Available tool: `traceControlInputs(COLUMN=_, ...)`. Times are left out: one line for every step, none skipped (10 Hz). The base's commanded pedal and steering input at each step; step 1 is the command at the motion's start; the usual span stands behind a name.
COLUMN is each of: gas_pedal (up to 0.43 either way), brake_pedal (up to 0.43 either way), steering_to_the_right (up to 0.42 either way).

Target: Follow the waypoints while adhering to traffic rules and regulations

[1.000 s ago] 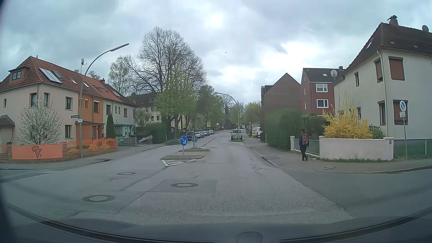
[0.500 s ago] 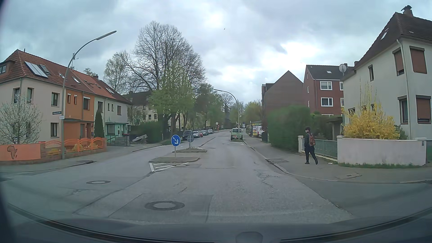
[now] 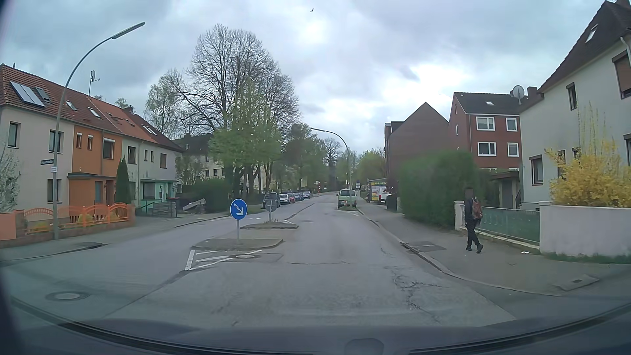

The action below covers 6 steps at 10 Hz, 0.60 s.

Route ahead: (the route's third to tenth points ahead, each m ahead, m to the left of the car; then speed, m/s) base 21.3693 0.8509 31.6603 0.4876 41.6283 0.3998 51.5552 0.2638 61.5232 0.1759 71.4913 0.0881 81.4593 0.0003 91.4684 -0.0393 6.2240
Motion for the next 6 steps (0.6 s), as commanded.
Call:
traceControlInputs(gas_pedal=0.197, brake_pedal=0.000, steering_to_the_right=-0.005)
traceControlInputs(gas_pedal=0.197, brake_pedal=0.000, steering_to_the_right=-0.004)
traceControlInputs(gas_pedal=0.197, brake_pedal=0.000, steering_to_the_right=-0.004)
traceControlInputs(gas_pedal=0.197, brake_pedal=0.006, steering_to_the_right=-0.003)
traceControlInputs(gas_pedal=0.197, brake_pedal=0.000, steering_to_the_right=0.000)
traceControlInputs(gas_pedal=0.189, brake_pedal=0.000, steering_to_the_right=0.004)
